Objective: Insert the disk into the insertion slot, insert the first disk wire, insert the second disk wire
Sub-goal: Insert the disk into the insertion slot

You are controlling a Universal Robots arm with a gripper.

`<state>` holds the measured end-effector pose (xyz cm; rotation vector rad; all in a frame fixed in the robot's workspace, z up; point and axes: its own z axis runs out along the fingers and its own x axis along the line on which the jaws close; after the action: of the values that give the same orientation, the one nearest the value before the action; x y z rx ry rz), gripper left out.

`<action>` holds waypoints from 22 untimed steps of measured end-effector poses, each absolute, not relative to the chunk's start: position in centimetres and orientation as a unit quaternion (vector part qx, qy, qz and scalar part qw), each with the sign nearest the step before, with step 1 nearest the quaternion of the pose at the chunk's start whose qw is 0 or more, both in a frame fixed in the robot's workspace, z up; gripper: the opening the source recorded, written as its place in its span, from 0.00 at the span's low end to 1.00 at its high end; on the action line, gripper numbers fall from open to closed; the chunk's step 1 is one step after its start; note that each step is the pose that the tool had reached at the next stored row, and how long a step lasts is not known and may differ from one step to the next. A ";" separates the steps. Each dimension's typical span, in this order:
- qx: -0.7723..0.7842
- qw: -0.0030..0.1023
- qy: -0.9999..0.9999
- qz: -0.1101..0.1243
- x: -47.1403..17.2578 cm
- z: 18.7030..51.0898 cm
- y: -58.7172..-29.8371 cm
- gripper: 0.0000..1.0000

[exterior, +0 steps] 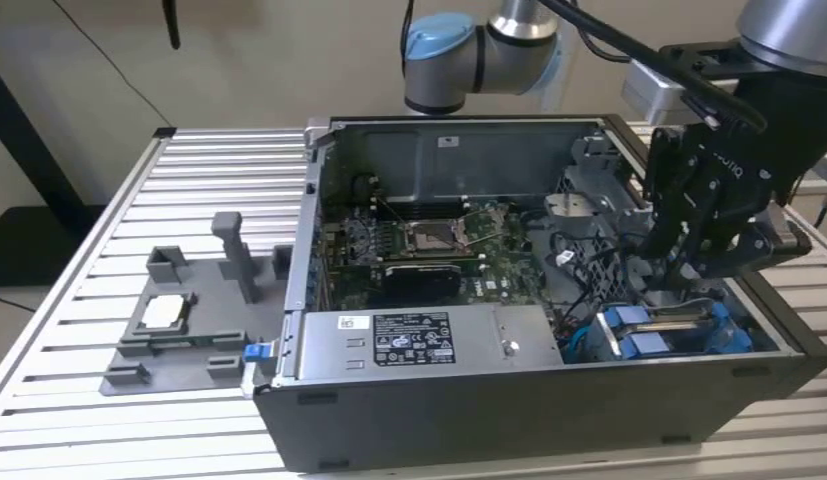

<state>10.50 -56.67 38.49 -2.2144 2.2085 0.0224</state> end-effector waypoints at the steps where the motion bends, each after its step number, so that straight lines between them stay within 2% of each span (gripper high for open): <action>1: -0.708 0.007 0.706 0.007 10.5 38.7 -56.7 0.41; 4: -0.708 0.014 0.706 0.001 10.4 39.0 -56.7 0.41; 11: -0.707 0.058 0.703 -0.041 9.9 39.1 -56.6 0.41; 13: -0.709 0.067 0.701 -0.048 9.9 39.0 -56.5 0.41; 18: -0.714 0.077 0.694 -0.058 9.9 38.8 -56.2 0.41; 22: -0.720 0.081 0.687 -0.059 10.0 38.7 -56.2 0.41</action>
<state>9.96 -56.18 38.72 -2.1511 2.0529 -0.1774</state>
